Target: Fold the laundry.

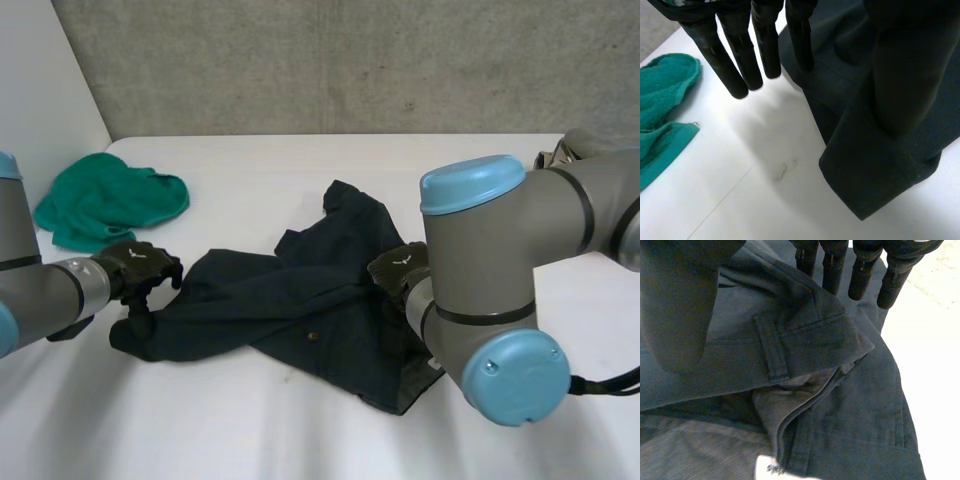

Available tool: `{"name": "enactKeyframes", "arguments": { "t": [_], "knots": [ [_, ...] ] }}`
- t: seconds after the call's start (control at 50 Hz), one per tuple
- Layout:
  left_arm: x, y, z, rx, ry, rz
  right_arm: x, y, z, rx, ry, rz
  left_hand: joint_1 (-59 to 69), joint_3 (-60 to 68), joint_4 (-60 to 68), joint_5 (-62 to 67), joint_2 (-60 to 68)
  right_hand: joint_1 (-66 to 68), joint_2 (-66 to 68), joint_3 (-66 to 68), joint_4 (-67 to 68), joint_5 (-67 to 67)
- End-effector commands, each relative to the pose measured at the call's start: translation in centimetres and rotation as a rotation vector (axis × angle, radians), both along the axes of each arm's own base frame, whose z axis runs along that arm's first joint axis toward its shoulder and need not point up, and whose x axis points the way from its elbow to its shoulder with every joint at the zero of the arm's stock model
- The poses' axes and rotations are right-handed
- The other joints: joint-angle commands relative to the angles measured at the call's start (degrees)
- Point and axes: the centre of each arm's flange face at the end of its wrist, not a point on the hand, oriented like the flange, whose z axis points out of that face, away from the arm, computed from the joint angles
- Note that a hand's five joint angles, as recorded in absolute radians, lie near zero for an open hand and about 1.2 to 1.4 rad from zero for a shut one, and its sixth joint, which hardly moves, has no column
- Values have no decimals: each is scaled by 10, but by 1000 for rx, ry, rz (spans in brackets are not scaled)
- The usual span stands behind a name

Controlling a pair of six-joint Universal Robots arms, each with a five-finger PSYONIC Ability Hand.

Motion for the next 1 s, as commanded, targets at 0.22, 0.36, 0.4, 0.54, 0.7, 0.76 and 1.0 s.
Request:
{"name": "enactKeyframes", "arguments": {
  "t": [0.22,0.36,0.4,0.54,0.7,0.76,1.0],
  "knots": [
    [-48,-52,33,-239,-41,-33,28,-86,24,-304,-98,1,522,522,522,521,524,621,631,636,631,648],
    [-65,-70,180,-691,252,97,27,-143,129,-775,-243,-95,522,522,522,521,524,621,631,636,631,648],
    [-60,-68,232,-851,444,159,22,-151,171,-933,-334,-148,522,522,522,521,524,621,631,636,631,648],
    [-62,-49,282,-1025,722,121,18,-137,237,-1144,-531,-104,522,522,522,521,524,621,631,636,631,648],
    [-64,-43,208,-794,610,146,23,-125,185,-913,-409,24,522,522,522,521,524,621,631,636,631,648],
    [-59,-39,163,-671,543,179,15,-123,141,-773,-322,38,522,522,522,521,524,621,631,636,631,648],
    [-64,7,20,-291,223,101,-14,-87,-32,-320,-64,115,522,522,522,521,524,621,631,636,631,648]
  ]
}}
